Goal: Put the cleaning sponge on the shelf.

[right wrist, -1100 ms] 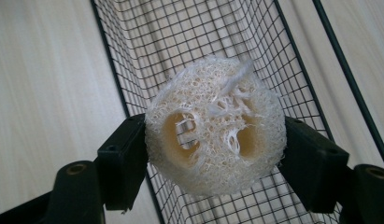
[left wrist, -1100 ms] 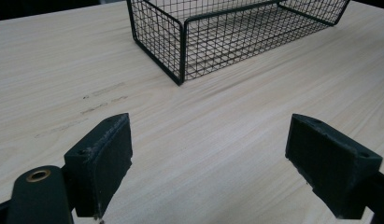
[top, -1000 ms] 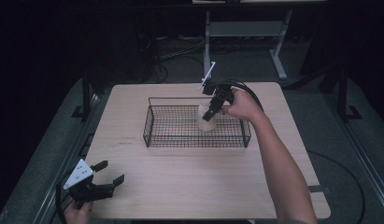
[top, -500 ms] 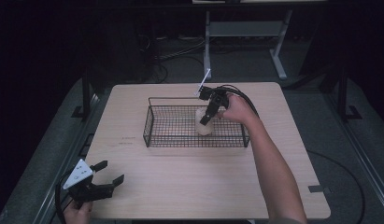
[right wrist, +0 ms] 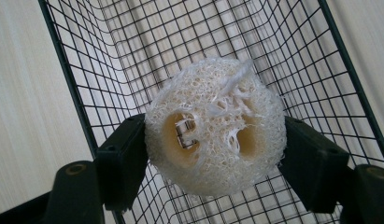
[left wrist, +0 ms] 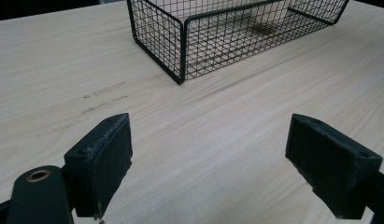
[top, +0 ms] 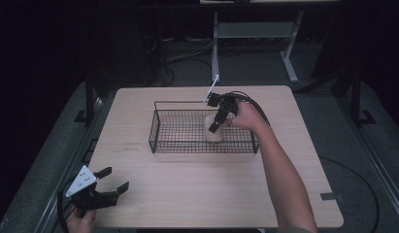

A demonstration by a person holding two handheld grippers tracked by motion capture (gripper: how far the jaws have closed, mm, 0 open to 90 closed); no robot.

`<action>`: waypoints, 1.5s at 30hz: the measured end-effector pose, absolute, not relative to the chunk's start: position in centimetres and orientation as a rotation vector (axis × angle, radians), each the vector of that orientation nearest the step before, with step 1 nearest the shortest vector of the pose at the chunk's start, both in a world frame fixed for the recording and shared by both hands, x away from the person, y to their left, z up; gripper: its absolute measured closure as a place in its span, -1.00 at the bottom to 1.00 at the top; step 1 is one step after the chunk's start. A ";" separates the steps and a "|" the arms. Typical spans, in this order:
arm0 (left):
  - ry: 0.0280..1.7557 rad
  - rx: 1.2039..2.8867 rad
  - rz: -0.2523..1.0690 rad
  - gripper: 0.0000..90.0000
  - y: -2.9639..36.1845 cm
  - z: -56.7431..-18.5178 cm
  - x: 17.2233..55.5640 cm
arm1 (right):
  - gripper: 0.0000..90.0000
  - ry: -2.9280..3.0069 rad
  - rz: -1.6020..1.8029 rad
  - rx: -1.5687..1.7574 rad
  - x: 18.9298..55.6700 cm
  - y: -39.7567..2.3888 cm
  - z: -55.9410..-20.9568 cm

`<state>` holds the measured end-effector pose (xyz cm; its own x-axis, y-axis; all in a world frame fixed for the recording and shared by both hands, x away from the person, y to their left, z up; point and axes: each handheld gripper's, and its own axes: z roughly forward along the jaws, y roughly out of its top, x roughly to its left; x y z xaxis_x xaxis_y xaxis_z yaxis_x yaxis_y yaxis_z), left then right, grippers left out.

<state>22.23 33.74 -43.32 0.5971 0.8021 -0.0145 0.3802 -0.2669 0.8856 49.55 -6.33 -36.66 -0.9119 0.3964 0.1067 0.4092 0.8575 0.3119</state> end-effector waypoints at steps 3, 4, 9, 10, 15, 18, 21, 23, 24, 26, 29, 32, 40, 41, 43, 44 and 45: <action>0.952 1.873 0.557 -0.69 33.8 -43.3 22.2 | -0.38 -2.977 -0.539 -0.671 49.6 -6.6 -36.7; 0.951 1.871 0.557 -0.69 33.8 -43.3 22.2 | -0.38 -2.974 -0.545 -0.672 49.6 -6.8 -36.8; 0.952 1.874 0.555 -0.69 33.7 -43.3 22.2 | -0.38 -2.965 -0.543 -0.699 49.7 -7.4 -37.3; 0.952 1.874 0.554 -0.69 33.7 -43.3 22.2 | -0.38 -2.962 -0.548 -0.700 49.7 -7.5 -37.4; 0.950 1.875 0.555 -0.69 33.7 -43.3 22.2 | -0.39 -2.961 -0.522 -0.702 49.7 -7.4 -37.9; 0.952 1.875 0.555 -0.69 33.7 -43.3 22.2 | -0.39 -2.958 -0.526 -0.693 49.7 -7.2 -37.9; 0.949 1.874 0.558 -0.69 33.8 -43.3 22.2 | -0.39 -2.959 -0.509 -0.694 49.7 -7.1 -38.1; 0.951 1.872 0.557 -0.69 33.8 -43.3 22.2 | -0.40 -2.957 -0.509 -0.692 49.7 -7.0 -38.2; 0.952 1.872 0.556 -0.69 33.8 -43.3 22.2 | -0.41 -2.959 -0.505 -0.695 49.6 -7.0 -38.1; 0.949 1.875 0.556 -0.69 33.7 -43.3 22.2 | -0.42 -2.960 -0.515 -0.694 49.6 -7.1 -38.0; 0.948 1.876 0.557 -0.69 33.7 -43.3 22.2 | -0.44 -2.960 -0.524 -0.705 49.6 -7.2 -37.9; 0.948 1.874 0.556 -0.69 33.7 -43.3 22.2 | -0.45 -2.964 -0.521 -0.708 49.4 -7.4 -37.7; 0.947 1.876 0.556 -0.69 33.5 -43.3 22.2 | -0.55 -2.955 -0.563 -0.742 49.0 -8.5 -37.1; 0.947 1.876 0.556 -0.69 33.5 -43.3 22.2 | -0.55 -2.951 -0.569 -0.741 49.0 -8.6 -37.0; 0.947 1.876 0.556 -0.69 33.5 -43.3 22.1 | -0.56 -2.951 -0.587 -0.742 48.8 -8.9 -36.8; 0.948 1.874 0.555 -0.69 33.5 -43.3 22.1 | -0.56 -2.949 -0.595 -0.740 48.7 -9.0 -36.8; 0.948 1.874 0.555 -0.69 33.5 -43.3 22.1 | -0.56 -2.946 -0.603 -0.736 48.5 -9.1 -36.8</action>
